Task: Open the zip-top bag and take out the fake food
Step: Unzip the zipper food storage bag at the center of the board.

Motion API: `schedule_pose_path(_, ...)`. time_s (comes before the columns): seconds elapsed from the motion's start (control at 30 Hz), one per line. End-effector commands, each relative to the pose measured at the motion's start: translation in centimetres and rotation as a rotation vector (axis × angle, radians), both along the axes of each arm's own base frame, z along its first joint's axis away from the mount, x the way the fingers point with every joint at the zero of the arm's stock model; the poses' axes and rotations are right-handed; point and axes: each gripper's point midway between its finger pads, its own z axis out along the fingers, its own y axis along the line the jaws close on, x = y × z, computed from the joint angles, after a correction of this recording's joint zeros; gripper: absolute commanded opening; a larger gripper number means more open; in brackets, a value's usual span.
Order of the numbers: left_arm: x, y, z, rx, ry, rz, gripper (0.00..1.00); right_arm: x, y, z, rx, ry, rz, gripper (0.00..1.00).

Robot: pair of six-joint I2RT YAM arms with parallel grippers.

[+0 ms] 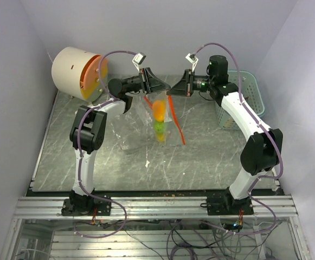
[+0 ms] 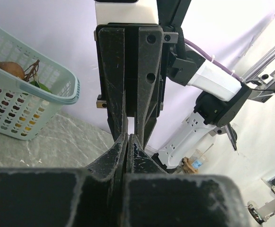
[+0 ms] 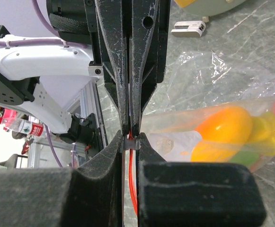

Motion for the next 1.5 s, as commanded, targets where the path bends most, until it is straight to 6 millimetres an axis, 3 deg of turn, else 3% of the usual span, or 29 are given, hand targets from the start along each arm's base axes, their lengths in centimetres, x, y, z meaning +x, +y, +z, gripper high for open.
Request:
schedule_pose_path(0.0, -3.9, 1.1, 3.0, -0.093, -0.291, -0.029, 0.07, 0.1, -0.5, 2.3, 0.023, -0.079, -0.023, 0.0)
schedule_pose_path(0.13, -2.3, 1.6, 3.5, -0.135, -0.243, 0.013, 0.07, 0.1, -0.6, 1.7, 0.005, -0.073, -0.033, 0.0)
schedule_pose_path(0.4, -1.6, 2.3, 4.7, -0.164, -0.239, 0.035, 0.07, -0.5, -1.0, 1.0, -0.01, -0.066, -0.044, 0.0)
schedule_pose_path(0.77, 0.4, 4.9, 6.0, -0.212, -0.218, 0.125, 0.07, -1.5, -1.4, -0.2, -0.032, -0.044, -0.051, 0.0)
schedule_pose_path(1.0, 2.4, 6.9, 7.4, -0.248, -0.227, 0.173, 0.07, -3.1, -2.2, -2.7, -0.087, -0.007, -0.064, 0.0)
schedule_pose_path(1.2, 2.2, 6.6, 7.1, -0.222, -0.255, 0.158, 0.07, -3.4, -2.5, -2.6, -0.093, -0.018, -0.082, 0.0)
schedule_pose_path(1.4, -1.2, 3.2, 5.1, -0.138, -0.292, 0.035, 0.72, -2.7, -2.3, -1.5, -0.077, -0.034, -0.079, 0.0)
schedule_pose_path(1.47, -2.6, 1.6, 4.4, -0.116, -0.3, -0.019, 0.79, -2.5, -2.1, -1.3, -0.072, -0.034, -0.074, 0.0)
